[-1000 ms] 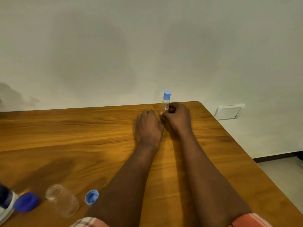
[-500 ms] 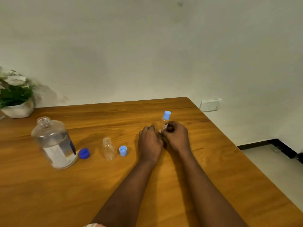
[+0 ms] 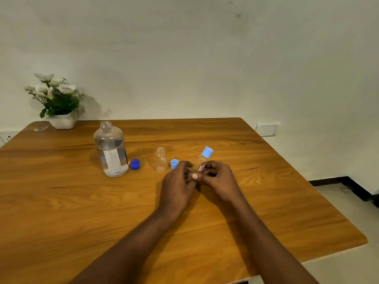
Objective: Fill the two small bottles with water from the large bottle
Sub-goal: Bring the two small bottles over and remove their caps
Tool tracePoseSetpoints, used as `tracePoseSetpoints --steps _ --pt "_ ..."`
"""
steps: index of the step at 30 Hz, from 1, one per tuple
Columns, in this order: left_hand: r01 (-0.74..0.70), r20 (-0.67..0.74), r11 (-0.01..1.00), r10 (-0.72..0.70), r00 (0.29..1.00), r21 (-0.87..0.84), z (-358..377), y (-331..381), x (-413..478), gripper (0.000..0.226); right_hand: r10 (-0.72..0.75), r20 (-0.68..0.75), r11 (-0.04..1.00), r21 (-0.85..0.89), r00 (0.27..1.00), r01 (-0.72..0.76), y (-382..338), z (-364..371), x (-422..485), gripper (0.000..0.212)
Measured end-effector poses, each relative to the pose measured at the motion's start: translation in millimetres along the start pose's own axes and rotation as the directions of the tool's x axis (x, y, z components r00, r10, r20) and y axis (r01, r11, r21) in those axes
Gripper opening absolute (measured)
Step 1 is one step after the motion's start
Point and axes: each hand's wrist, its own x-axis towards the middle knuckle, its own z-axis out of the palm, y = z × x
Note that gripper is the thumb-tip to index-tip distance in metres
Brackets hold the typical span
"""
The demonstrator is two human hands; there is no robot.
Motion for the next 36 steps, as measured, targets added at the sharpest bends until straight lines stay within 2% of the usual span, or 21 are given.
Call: tracePoseSetpoints --steps 2,5,9,14,21,29,36 --pt "-0.019 -0.002 1.0 0.019 1.0 0.019 -13 -6 -3 0.036 0.0 0.025 1.0 0.025 1.0 0.0 -1 1 0 0.018" --pt "-0.075 0.007 0.993 0.075 0.997 0.094 -31 -15 -6 0.04 -0.059 -0.052 0.995 0.081 0.997 0.064 -1 -4 1 0.022" --pt "-0.118 0.031 0.98 0.115 0.993 0.159 -44 -21 -7 0.044 -0.105 -0.102 0.994 -0.037 0.989 0.102 -2 0 4 0.029" --pt "-0.13 0.029 0.984 0.128 0.991 0.12 -43 -20 -6 0.045 -0.077 -0.073 0.99 -0.123 0.994 0.068 1 4 6 0.026" --pt "-0.09 0.073 0.993 0.085 0.994 0.073 -45 -21 -5 0.042 -0.171 -0.051 0.968 -0.197 0.984 0.158 0 5 5 0.039" --pt "-0.117 0.118 0.988 0.106 0.987 0.096 -50 -23 -5 0.04 -0.196 0.029 0.957 -0.214 0.98 0.197 -1 4 4 0.04" --pt "-0.074 0.162 0.996 0.064 0.985 0.056 -50 -23 -6 0.037 -0.233 0.047 0.946 -0.222 0.971 0.237 -1 0 5 0.028"
